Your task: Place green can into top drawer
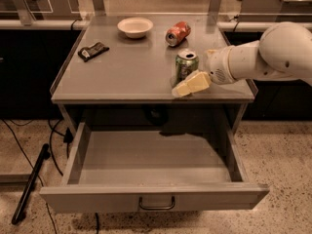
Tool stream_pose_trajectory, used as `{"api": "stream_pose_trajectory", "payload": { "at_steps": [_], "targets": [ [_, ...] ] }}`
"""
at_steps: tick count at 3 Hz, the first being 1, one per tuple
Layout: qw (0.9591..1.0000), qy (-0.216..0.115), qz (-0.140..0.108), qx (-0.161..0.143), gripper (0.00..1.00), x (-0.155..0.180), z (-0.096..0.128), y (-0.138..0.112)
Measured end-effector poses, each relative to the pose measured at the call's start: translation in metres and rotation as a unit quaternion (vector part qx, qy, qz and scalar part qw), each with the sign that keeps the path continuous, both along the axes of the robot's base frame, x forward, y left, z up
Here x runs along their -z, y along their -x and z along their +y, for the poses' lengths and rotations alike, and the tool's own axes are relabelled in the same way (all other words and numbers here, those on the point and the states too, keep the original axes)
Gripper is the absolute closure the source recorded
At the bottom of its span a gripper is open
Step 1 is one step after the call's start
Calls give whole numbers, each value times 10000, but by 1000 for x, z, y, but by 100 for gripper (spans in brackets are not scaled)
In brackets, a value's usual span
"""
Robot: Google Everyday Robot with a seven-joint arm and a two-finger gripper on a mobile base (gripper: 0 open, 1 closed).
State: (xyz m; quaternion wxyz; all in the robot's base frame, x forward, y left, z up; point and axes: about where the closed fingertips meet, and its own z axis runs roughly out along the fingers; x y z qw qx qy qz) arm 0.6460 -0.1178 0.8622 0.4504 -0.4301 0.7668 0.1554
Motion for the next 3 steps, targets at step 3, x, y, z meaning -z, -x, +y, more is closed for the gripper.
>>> {"api": "stream_pose_trajectory", "payload": {
  "at_steps": [3],
  "targets": [
    [9993, -203, -60, -297, 21, -2, 31, -6]
  ]
}}
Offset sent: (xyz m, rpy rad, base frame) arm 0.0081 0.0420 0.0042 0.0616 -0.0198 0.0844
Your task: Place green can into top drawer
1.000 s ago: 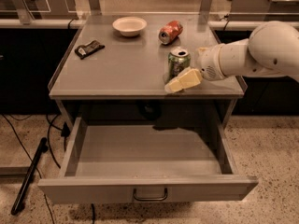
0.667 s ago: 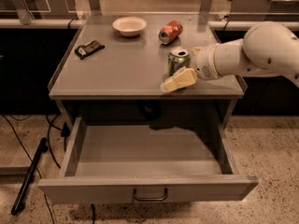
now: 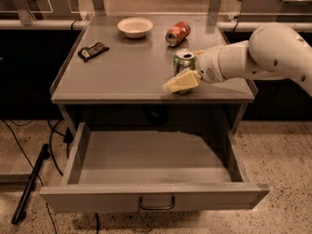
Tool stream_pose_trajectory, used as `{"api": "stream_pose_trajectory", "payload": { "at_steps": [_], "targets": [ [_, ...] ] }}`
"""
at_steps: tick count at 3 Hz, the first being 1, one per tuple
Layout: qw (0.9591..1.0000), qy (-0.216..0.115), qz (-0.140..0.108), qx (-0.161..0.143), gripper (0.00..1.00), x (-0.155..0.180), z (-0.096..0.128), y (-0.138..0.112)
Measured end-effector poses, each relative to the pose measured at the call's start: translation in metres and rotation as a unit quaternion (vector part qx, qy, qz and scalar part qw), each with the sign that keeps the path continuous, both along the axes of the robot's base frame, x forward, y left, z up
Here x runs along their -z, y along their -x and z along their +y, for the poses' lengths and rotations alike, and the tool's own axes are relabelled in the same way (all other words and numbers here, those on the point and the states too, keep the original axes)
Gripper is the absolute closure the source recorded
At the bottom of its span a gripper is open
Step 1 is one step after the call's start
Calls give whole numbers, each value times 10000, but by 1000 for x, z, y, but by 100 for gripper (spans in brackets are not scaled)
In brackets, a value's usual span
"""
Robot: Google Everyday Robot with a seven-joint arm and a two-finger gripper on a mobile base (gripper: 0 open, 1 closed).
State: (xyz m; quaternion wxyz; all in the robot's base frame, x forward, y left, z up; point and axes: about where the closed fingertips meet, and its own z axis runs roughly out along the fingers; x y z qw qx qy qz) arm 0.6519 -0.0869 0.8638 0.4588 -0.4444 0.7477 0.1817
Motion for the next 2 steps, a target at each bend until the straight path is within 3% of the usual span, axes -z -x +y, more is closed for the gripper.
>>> {"api": "stream_pose_trajectory", "payload": {
  "at_steps": [2],
  "targets": [
    [10000, -1, 1, -2, 67, 0, 0, 0]
  ]
}}
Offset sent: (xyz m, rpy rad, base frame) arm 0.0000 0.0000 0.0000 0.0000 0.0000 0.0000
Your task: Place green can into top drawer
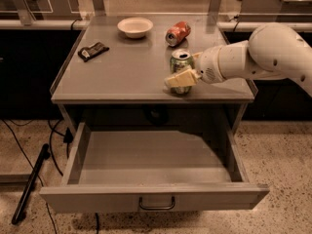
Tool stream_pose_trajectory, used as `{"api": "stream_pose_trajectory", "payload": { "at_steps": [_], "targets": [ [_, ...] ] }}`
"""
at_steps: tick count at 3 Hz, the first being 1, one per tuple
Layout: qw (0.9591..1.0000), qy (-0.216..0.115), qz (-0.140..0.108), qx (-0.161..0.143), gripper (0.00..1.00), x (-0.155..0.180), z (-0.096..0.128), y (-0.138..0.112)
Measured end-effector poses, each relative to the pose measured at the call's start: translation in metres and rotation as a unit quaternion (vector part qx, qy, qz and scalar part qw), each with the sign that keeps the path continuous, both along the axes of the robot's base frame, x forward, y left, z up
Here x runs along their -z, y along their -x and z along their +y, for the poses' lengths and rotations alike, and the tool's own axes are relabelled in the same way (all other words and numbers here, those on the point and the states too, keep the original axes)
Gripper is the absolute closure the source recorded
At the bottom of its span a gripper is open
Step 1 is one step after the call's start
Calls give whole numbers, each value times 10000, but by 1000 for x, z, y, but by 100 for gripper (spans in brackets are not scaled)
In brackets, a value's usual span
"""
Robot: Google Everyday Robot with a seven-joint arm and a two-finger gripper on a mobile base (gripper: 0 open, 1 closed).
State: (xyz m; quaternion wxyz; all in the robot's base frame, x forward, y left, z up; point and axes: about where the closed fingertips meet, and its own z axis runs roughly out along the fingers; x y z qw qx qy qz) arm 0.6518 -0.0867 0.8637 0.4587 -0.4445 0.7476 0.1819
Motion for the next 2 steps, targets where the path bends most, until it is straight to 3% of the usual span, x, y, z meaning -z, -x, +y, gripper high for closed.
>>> {"api": "stream_pose_trajectory", "payload": {
  "at_steps": [1, 2],
  "targets": [
    [10000, -29, 15, -24, 96, 0, -2, 0],
    [9992, -294, 145, -224, 100, -5, -19, 5]
  ]
}}
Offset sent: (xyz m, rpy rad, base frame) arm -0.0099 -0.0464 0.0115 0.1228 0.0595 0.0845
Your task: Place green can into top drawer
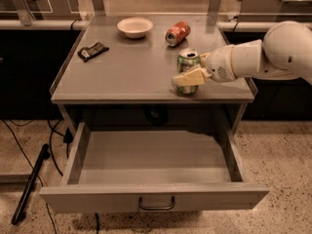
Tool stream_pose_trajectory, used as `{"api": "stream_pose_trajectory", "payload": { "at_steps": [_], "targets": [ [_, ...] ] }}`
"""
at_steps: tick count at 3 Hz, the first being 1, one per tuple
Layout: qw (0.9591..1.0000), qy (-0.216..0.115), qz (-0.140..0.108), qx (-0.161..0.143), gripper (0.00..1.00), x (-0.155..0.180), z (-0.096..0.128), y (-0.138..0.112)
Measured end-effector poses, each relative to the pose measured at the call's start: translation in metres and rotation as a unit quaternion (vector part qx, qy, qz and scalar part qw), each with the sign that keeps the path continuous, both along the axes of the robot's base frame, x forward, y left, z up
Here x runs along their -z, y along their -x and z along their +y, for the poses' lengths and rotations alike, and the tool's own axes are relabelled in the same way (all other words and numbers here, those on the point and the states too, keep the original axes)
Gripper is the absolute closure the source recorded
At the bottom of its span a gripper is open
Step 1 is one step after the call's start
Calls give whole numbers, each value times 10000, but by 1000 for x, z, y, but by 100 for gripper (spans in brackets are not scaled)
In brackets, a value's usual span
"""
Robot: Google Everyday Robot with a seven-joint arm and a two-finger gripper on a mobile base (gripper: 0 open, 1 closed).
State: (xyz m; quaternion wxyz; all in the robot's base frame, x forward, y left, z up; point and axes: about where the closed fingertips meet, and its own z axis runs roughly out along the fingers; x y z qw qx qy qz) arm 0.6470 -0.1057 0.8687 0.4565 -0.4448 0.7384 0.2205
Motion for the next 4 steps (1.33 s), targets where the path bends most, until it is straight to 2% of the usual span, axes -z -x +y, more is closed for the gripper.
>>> {"api": "stream_pose_trajectory", "payload": {
  "at_steps": [1, 2, 4],
  "targets": [
    [9986, -488, 121, -181, 100, -33, -18, 24],
    [9945, -984, 150, -334, 100, -73, -15, 49],
    [9941, -974, 111, -454, 100, -78, -10, 56]
  ]
}}
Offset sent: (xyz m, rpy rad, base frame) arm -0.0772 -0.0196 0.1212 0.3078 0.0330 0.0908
